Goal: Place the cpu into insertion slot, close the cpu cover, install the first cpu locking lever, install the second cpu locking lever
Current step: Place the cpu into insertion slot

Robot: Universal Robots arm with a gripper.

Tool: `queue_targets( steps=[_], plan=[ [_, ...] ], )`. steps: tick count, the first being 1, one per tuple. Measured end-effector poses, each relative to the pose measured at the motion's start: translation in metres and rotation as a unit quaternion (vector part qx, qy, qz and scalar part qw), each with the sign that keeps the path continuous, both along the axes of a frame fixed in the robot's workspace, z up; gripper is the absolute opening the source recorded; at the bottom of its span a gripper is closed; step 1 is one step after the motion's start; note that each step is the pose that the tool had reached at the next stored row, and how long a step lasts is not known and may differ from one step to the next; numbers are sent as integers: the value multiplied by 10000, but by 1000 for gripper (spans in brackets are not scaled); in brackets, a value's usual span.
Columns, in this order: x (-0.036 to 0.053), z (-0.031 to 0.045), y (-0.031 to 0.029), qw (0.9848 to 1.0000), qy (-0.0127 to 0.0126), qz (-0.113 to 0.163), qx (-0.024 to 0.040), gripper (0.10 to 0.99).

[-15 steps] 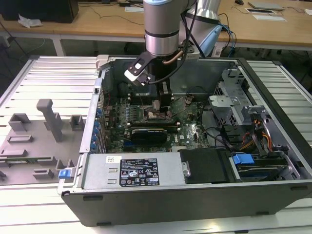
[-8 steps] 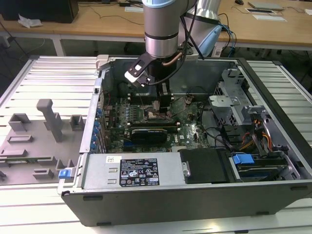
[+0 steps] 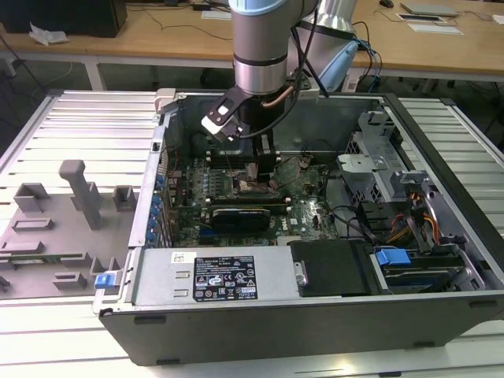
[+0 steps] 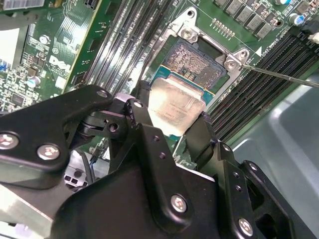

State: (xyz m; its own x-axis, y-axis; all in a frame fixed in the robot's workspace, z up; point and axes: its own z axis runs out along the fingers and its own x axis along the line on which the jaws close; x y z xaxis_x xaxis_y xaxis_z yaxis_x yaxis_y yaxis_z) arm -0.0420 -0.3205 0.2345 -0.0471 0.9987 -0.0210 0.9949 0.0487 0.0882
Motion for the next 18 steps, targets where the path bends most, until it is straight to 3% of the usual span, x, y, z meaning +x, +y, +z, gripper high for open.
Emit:
queue_targets(
  steps=[8,12,18],
  plan=[
    [-16,-50,24,10000,0,0,-1,537],
    [-77,-103,25,10000,1,-6,-6,537],
    [-100,-174,41,9999,1,-100,-18,537]
  ],
)
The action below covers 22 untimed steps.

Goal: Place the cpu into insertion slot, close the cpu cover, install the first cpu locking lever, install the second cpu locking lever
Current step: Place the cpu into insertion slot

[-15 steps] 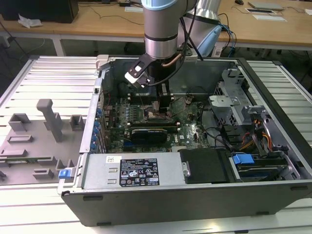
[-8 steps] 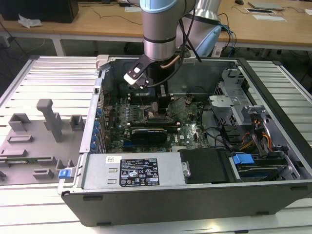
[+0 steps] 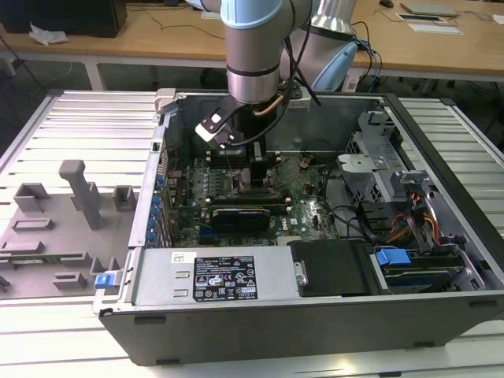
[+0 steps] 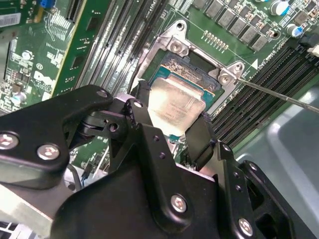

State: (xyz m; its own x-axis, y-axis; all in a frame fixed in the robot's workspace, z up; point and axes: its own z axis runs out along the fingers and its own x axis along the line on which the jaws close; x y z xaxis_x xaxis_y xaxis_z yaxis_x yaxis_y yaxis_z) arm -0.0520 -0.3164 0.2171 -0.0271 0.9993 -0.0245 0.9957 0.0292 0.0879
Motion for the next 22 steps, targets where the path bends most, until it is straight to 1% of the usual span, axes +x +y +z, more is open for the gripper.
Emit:
queue_targets(
  steps=[6,10,14,16,19,22],
  plan=[
    [-9,-56,10,10000,0,-71,1,537],
    [-12,-102,17,9997,0,-228,0,537],
    [-12,-135,41,9997,0,-233,1,537],
    [-13,-157,63,9997,-1,-233,1,537],
    [-17,-182,72,9997,1,-232,-2,537],
    [-17,-185,73,9997,0,-233,-1,537]
  ],
)
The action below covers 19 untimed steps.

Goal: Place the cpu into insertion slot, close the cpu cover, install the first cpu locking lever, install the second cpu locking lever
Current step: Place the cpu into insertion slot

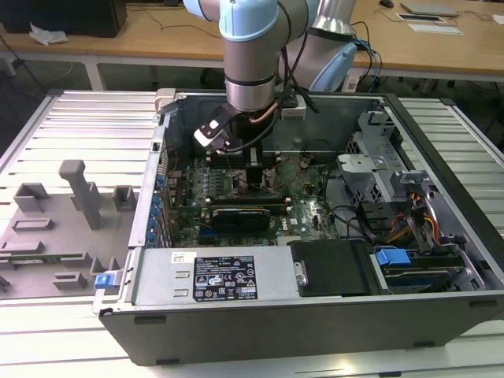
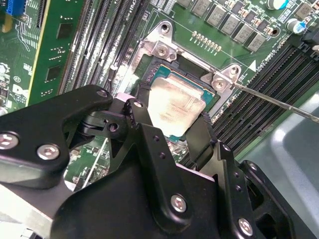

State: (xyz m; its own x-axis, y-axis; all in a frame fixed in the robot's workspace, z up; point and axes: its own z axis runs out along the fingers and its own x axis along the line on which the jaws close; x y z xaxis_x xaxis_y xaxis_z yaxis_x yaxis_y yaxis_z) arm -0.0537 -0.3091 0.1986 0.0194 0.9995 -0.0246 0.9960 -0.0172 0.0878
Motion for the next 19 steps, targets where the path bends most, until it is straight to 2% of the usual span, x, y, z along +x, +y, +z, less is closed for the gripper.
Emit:
queue_targets(
  steps=[12,19],
  plan=[
    [1,16,0,10000,-1,0,0,537],
    [0,16,-25,10000,-1,-12,-4,537]
  ],
)
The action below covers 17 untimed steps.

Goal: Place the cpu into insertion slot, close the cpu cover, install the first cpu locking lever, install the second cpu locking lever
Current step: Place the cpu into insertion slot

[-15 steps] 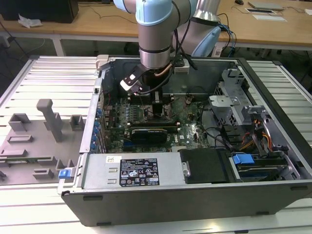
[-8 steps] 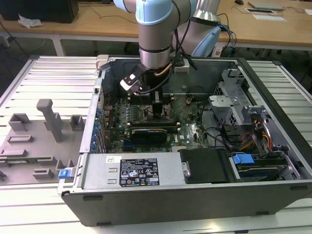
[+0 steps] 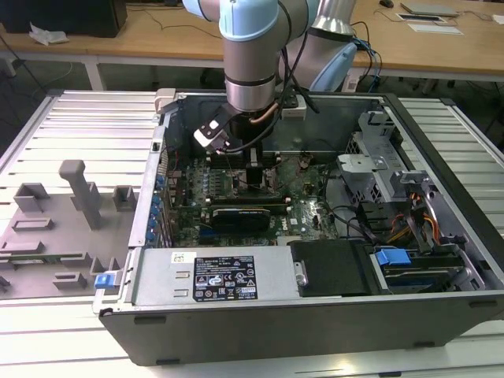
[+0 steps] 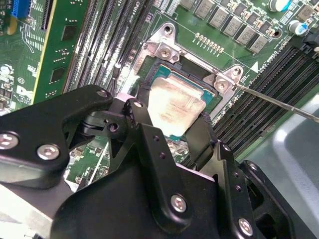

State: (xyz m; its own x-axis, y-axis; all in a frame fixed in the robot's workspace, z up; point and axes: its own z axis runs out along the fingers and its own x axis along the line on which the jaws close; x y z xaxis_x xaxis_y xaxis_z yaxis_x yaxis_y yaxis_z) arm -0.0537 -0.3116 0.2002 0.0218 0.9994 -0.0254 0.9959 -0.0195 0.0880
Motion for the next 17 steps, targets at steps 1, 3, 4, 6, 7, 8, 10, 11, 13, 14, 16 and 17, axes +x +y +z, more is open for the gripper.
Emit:
queue_targets(
  steps=[1,3,4,6,7,8,10,11,13,14,16,17],
  plan=[
    [0,0,0,10000,1,0,-1,537],
    [6,-2,-1,10000,1,1,1,537],
    [8,-3,-1,10000,0,0,2,537],
    [9,-2,-1,10000,0,0,1,537],
    [9,-3,-1,10000,0,0,1,537],
    [9,-3,-1,10000,0,0,2,537],
    [9,-3,-1,10000,0,0,1,553],
    [10,-3,-1,10000,0,0,1,553],
    [10,-3,-1,10000,0,0,1,616],
    [10,1,-1,10000,1,0,1,616],
    [10,49,-1,10000,0,0,1,616],
    [10,62,-1,10000,0,0,2,616]
  ],
)
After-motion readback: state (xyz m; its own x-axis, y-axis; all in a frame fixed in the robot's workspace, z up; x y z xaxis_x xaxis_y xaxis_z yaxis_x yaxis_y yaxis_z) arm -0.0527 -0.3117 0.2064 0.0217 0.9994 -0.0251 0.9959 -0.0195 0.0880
